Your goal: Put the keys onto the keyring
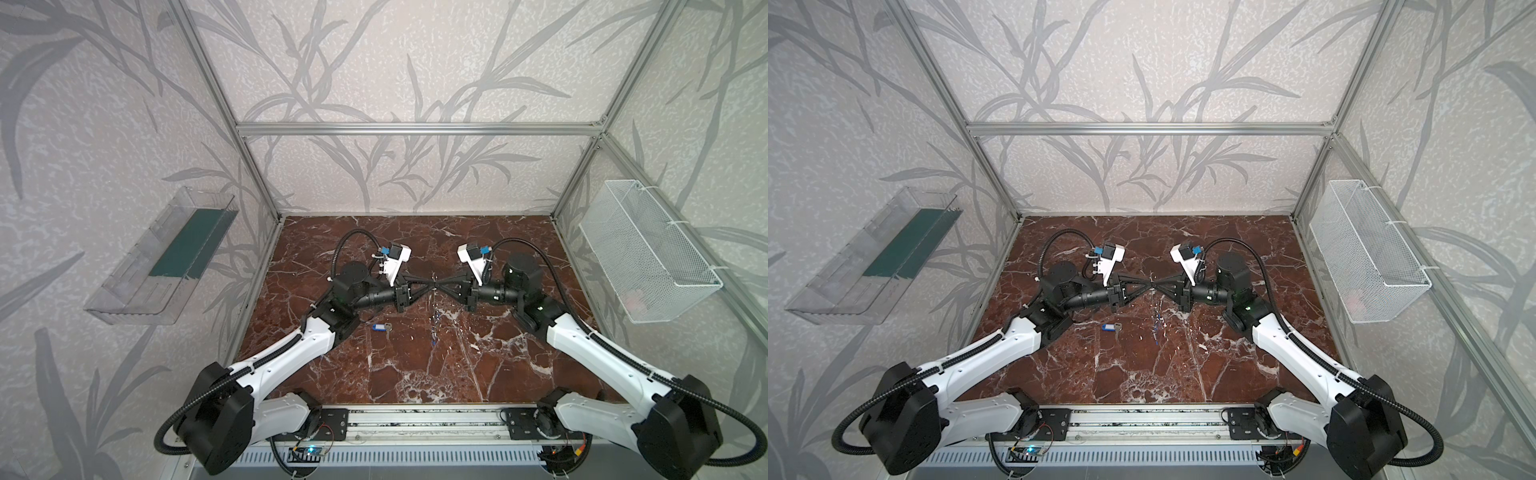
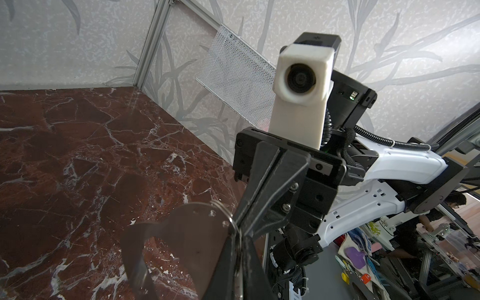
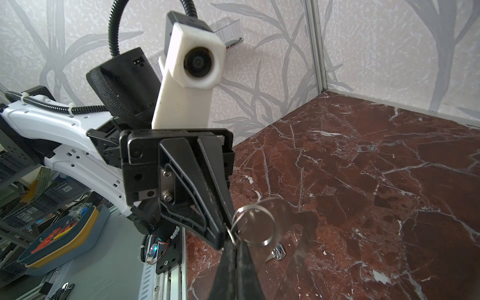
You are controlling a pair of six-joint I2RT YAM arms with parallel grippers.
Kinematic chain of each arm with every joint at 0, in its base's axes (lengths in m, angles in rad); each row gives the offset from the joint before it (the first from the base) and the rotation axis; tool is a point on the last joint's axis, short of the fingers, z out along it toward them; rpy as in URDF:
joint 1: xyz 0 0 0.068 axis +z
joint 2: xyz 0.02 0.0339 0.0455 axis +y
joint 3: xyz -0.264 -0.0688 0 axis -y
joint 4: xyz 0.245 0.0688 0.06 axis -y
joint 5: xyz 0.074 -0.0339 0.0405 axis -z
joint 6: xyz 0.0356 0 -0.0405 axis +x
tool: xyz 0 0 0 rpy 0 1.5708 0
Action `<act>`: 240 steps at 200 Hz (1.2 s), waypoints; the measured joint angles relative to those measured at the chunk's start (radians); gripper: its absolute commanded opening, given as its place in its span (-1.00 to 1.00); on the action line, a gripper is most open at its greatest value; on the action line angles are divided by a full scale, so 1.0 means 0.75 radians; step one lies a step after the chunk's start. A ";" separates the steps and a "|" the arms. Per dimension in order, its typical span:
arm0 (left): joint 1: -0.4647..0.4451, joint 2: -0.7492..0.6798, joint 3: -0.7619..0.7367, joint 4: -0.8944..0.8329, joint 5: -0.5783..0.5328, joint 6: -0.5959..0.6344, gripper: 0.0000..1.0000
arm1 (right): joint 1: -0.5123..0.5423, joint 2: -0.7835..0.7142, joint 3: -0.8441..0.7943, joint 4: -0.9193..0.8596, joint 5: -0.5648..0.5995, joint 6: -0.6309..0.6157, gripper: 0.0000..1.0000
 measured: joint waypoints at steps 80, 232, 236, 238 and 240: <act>0.000 0.018 -0.003 0.040 0.002 -0.026 -0.74 | -0.009 0.000 0.000 0.009 0.002 0.009 -1.00; 0.000 0.012 -0.040 0.064 -0.012 -0.030 -0.88 | -0.012 0.000 -0.009 0.016 0.018 0.027 -1.00; 0.000 0.012 -0.040 0.065 -0.014 -0.031 -0.95 | -0.012 0.000 -0.009 0.019 0.017 0.028 -1.00; 0.000 0.012 -0.040 0.066 -0.014 -0.032 -0.98 | -0.012 0.000 -0.009 0.019 0.017 0.028 -1.00; 0.000 0.012 -0.040 0.067 -0.015 -0.035 -1.00 | -0.012 0.000 -0.009 0.020 0.016 0.029 -1.00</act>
